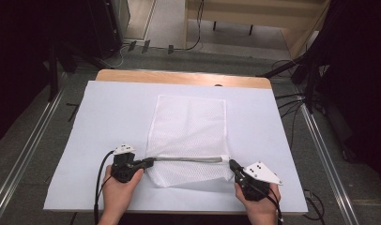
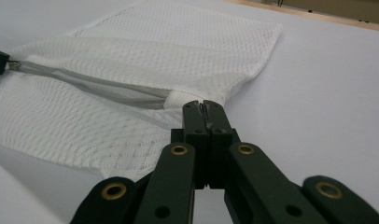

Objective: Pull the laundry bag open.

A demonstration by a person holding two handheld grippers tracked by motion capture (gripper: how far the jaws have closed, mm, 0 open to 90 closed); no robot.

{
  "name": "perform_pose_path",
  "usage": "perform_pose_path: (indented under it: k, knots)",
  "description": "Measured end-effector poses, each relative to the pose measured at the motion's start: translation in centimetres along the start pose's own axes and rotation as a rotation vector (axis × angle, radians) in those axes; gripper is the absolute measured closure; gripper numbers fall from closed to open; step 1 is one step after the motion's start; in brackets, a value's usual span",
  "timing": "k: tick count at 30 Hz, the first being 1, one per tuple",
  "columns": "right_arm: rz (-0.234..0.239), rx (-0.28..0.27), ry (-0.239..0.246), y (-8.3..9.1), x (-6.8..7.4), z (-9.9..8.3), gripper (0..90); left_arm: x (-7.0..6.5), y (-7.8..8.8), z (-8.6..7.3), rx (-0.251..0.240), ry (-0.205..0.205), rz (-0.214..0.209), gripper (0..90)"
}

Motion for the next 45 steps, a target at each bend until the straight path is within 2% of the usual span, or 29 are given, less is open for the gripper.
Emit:
perform_pose_path:
  k: [3,6,10,13,16,17,18,19,21,22,24,26,28,31,34,36,40,45]
  knots:
    - [0.002,0.005,-0.002,0.0,-0.1,0.0,90.0,0.6,0.6,-0.1,0.006,0.0,-0.004,87.6]
    - [0.007,0.013,0.002,0.0,0.0,-0.1,90.0,0.7,1.0,-0.3,0.005,-0.01,0.017,87.6]
    - [0.005,0.012,0.004,-0.1,0.2,-0.1,90.0,0.9,1.1,-0.3,0.002,-0.005,0.006,87.6]
    - [0.002,0.02,0.003,0.0,0.2,-0.3,90.0,0.7,1.3,-0.4,-0.008,-0.014,-0.016,87.6]
    - [-0.002,0.025,0.001,0.0,0.1,-0.6,90.0,0.7,1.5,-0.5,-0.034,-0.024,-0.066,87.0]
    - [0.004,0.023,0.0,0.0,0.1,-0.6,90.0,0.8,1.5,-0.6,-0.035,-0.022,-0.07,85.3]
    - [0.012,0.028,-0.006,0.0,0.1,-0.7,90.0,1.0,1.5,-0.6,-0.044,-0.012,-0.061,79.3]
    - [0.035,0.036,-0.017,-0.1,-0.1,-0.8,87.4,1.3,1.6,-0.6,-0.058,-0.002,-0.051,69.4]
    - [0.058,0.034,-0.038,-0.1,-0.2,-1.0,69.5,1.7,1.9,-0.5,-0.09,0.006,-0.028,51.4]
    - [0.064,0.03,-0.042,-0.1,-0.3,-1.1,63.4,1.9,2.2,-0.4,-0.12,0.008,-0.017,46.3]
    - [0.066,0.02,-0.047,-0.1,-0.6,-1.1,57.9,2.1,2.7,-0.1,-0.161,-0.004,0.002,38.2]
    - [0.064,0.015,-0.051,-0.2,-1.0,-1.0,54.0,2.3,3.1,0.0,-0.175,-0.027,0.023,31.5]
    - [0.067,0.013,-0.062,-0.2,-1.4,-1.0,49.7,2.4,3.3,0.1,-0.189,-0.033,0.035,24.3]
    - [0.076,0.017,-0.067,-0.3,-1.9,-1.2,45.3,2.5,3.8,0.1,-0.205,-0.037,0.016,19.7]
    - [0.075,0.014,-0.073,-0.2,-2.7,-1.3,40.1,2.7,4.3,0.1,-0.216,-0.071,0.004,15.2]
    - [0.078,0.005,-0.084,-0.1,-3.3,-1.4,37.6,3.0,4.7,0.2,-0.228,-0.082,0.012,15.1]
    - [0.081,-0.009,-0.118,0.3,-5.1,-1.6,33.7,4.1,5.7,0.2,-0.248,-0.083,-0.033,15.1]
    - [0.063,-0.011,-0.147,0.7,-7.3,-2.1,30.1,5.5,6.7,0.2,-0.273,-0.102,0.004,14.2]
Point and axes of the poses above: each handheld gripper's, and its own axes: y roughly backward along the jaws, z roughly out of its top, x roughly to its left, the point moved 5 cm from there along -y, roughly forward along the jaws, and after that the axes turned 3 degrees about y, right-handed, at the moved point
